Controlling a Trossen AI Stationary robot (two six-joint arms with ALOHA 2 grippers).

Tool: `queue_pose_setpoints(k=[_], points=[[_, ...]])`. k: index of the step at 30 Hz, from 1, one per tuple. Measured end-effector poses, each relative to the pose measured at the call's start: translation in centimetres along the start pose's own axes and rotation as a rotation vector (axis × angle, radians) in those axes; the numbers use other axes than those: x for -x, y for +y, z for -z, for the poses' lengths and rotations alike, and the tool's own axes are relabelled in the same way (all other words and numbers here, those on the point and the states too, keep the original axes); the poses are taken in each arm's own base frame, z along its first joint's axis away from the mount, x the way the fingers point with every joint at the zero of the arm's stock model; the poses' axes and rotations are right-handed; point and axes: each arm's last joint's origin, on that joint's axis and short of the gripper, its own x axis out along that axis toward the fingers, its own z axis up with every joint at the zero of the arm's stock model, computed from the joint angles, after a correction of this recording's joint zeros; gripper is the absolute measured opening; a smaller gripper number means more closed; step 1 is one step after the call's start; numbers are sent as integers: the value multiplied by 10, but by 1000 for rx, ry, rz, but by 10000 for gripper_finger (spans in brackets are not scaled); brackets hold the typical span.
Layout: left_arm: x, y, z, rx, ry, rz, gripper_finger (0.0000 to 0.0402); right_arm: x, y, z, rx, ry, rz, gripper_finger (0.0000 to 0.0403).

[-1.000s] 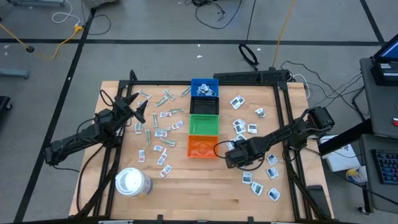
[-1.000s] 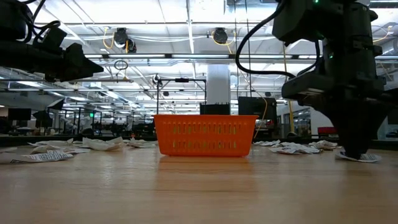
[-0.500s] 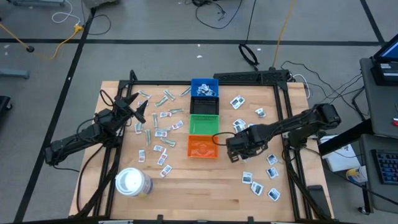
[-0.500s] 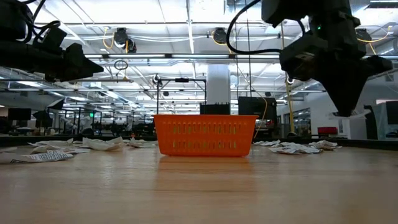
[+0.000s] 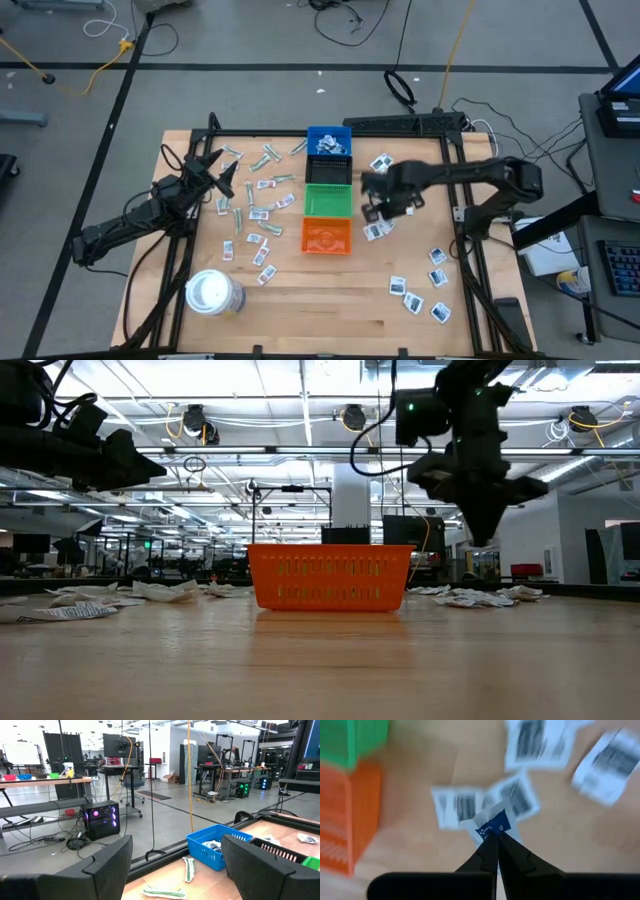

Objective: Pick & Place First Aid Supplies
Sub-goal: Put the blue alcohol pad into the blue bin

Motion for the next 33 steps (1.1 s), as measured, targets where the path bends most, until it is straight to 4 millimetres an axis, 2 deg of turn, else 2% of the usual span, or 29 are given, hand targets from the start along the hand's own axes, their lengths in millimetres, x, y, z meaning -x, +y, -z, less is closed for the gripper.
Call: queue_pose_setpoints(k=[6,14,22,33], points=[[0,0,0,0,0,0,306,9,-33,-45,-73,-28,-19,0],[0,0,0,0,0,0,306,18,-69,-83,-146,-48,-32,0],[0,0,0,0,0,0,306,38,-47,-141,-57,-37,8,0],[0,0,0,0,0,0,306,62,5,-231,81,-141,-52,0]])
